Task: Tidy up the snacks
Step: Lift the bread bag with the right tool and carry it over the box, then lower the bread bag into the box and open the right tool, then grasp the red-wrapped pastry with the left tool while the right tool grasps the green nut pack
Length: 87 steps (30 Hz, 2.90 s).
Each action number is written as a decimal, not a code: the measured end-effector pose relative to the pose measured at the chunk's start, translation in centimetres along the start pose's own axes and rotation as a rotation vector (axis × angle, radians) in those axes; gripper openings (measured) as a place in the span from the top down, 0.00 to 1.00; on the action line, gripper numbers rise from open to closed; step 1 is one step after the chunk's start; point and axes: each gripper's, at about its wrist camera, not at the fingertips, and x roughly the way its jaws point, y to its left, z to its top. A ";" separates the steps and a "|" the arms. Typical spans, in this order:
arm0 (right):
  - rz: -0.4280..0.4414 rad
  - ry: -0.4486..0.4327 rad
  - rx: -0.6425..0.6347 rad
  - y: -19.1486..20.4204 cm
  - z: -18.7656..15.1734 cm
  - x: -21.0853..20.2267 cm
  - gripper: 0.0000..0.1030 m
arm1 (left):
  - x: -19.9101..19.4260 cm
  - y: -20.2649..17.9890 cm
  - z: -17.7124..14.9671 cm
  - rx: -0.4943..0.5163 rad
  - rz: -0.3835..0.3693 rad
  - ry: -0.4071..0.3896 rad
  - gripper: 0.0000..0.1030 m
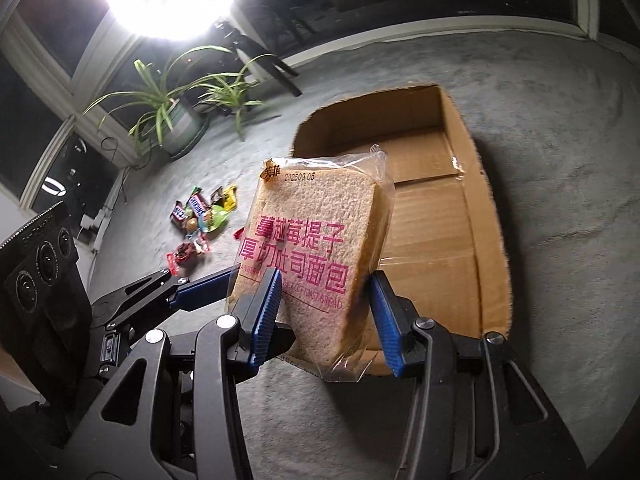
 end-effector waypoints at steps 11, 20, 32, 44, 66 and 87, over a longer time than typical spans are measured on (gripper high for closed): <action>-0.049 -0.023 0.026 -0.3 -0.1 -0.4 0.53 | -0.4 -0.8 0.1 0.055 0.023 0.000 0.49; -0.048 -0.051 -0.006 2.8 0.1 -0.7 0.53 | -3.6 1.8 -0.6 0.016 0.047 -0.046 0.49; 0.011 -0.016 -0.115 11.6 2.3 3.7 0.53 | -10.1 10.8 -4.0 -0.105 0.176 -0.067 0.49; 0.062 0.088 -0.126 17.1 8.4 14.0 0.53 | -10.3 23.6 -0.2 -0.175 0.321 -0.019 0.49; 0.009 0.290 -0.214 18.7 7.6 25.0 0.73 | -1.4 29.3 0.7 -0.215 0.205 0.202 0.71; -0.079 0.229 -0.330 17.2 3.2 19.5 0.73 | -6.8 29.2 -4.8 -0.124 0.296 0.182 0.72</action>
